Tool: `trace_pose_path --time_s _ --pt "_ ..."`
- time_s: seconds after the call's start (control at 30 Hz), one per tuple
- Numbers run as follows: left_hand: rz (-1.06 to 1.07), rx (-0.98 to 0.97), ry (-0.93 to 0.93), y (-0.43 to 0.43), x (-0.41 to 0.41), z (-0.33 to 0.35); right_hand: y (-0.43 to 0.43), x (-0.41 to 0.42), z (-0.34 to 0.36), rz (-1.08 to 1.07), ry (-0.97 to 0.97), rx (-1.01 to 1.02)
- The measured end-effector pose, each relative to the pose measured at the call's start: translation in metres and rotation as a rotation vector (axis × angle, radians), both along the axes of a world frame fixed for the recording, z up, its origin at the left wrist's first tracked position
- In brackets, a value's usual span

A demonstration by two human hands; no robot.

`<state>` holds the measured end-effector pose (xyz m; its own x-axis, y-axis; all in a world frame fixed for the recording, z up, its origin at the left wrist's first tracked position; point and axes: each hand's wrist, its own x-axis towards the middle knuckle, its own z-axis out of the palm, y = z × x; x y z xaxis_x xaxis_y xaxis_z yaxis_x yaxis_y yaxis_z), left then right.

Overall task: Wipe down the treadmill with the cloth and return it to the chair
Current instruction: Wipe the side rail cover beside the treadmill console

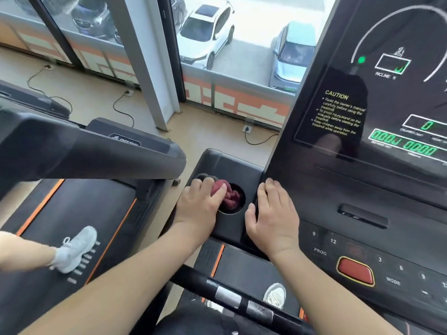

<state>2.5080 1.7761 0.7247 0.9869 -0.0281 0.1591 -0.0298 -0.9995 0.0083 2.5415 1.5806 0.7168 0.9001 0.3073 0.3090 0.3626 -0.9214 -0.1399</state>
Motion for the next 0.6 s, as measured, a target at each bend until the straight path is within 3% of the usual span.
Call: trace_pose_path --time_s 0.13,0.2,0.37,0.43,0.6 --pt "-0.113 -0.091 0.068 -0.03 -0.023 0.001 -0.001 0.0 0.0 0.006 0.001 -0.004" --pt "-0.08 -0.174 0.12 -0.025 -0.01 0.004 -0.001 0.0 0.0 0.007 -0.004 0.002" --pt "0.001 -0.125 0.12 -0.041 0.026 0.014 -0.001 0.001 0.0 0.005 -0.004 0.003" --pt "0.072 -0.195 0.2 -0.053 0.025 0.021 0.0 0.002 0.0 0.007 0.003 0.002" --pt "0.201 -0.652 0.407 -0.036 0.022 0.036 -0.001 -0.001 0.001 0.01 -0.017 0.004"
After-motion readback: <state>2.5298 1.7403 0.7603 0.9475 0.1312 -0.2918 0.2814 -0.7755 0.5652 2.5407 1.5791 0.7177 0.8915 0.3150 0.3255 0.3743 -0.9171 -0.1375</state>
